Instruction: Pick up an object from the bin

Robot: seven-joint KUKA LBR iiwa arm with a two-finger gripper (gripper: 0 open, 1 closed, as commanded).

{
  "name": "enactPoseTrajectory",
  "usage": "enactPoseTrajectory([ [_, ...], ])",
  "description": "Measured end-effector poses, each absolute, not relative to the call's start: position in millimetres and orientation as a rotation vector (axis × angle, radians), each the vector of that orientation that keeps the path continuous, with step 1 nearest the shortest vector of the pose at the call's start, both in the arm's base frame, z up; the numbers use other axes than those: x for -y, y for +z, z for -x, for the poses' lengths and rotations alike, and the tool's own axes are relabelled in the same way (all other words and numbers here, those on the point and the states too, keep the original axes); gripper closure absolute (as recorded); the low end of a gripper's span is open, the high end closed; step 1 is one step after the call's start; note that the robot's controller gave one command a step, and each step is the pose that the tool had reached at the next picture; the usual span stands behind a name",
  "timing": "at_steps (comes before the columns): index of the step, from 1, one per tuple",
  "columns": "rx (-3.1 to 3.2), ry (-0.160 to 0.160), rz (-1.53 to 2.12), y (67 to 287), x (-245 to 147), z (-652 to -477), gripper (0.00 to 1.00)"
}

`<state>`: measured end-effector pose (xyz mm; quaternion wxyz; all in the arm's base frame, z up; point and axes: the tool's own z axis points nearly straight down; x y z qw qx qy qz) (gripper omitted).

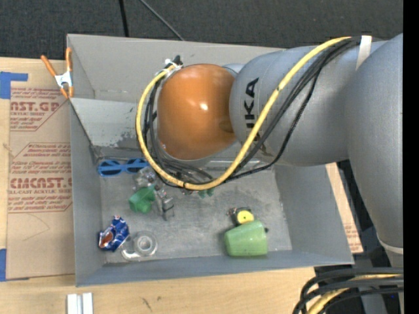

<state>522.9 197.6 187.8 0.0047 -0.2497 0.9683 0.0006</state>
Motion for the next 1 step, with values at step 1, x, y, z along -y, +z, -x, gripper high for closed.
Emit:
enactPoseTrajectory([
  [1,-3.033,0.001,0.776,265.1,-182.1,-510.6,1.00],
])
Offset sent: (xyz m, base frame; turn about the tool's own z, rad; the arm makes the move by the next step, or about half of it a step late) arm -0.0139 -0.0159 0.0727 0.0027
